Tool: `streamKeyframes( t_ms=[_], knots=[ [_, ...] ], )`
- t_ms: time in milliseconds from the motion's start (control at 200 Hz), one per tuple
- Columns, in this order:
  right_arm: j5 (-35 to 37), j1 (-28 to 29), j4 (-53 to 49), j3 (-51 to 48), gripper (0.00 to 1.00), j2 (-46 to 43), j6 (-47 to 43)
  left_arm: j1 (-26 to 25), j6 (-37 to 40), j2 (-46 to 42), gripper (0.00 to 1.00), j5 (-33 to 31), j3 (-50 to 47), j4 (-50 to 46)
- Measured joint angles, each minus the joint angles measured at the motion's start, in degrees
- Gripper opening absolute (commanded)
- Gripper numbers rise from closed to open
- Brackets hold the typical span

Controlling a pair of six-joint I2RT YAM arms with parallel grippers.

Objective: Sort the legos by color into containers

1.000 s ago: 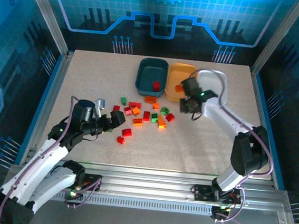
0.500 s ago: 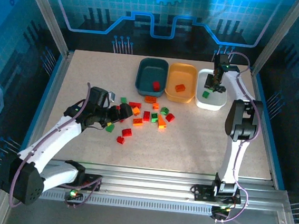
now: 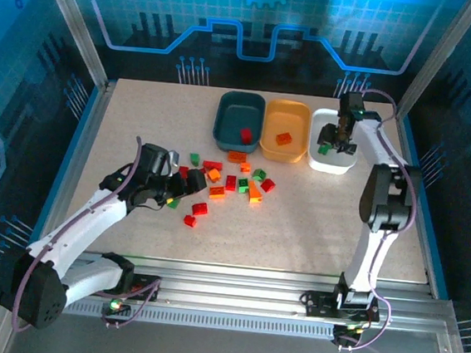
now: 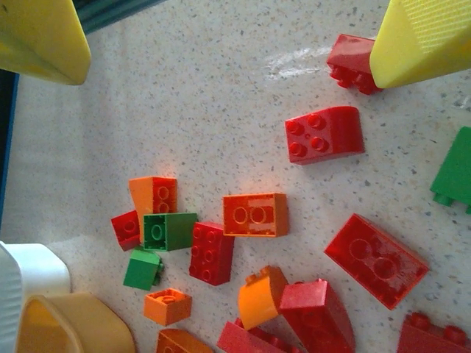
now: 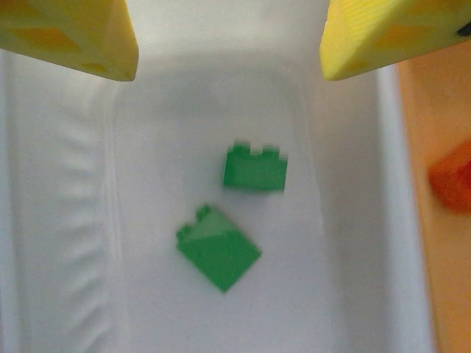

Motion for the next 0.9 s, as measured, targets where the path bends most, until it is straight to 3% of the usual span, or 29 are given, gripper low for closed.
streamKeyframes(
  t_ms=[110,225,325,425,615,900],
  knots=[
    [0.5,5.4,3.2,-11.3,0.65,-12.5,0.5,0.0,0.5,1.1,0.91,-1.4,-1.2,0.0],
    [0.6,16.9,6.9,-21.2,0.63,-23.6,1.3,-0.2,0.7,4.7,0.85,-3.1,-1.7,-0.2],
    [0.2,26.1,9.2,-27.4,0.63,-27.8,2.7,-1.9,0.8,6.3,0.83,-5.6,-1.8,-1.2],
    [0.2,31.1,10.0,-31.6,0.62,-28.2,4.1,-6.1,1.1,6.7,0.83,-9.1,-1.8,-2.8],
    [1.4,29.7,8.7,-34.3,0.62,-30.1,4.5,-14.7,2.4,10.6,0.80,-15.5,-1.8,-5.7],
    [1.0,20.8,9.2,-36.6,0.63,-38.7,4.5,-18.1,6.0,23.1,0.70,-18.8,1.7,-7.6]
  ],
)
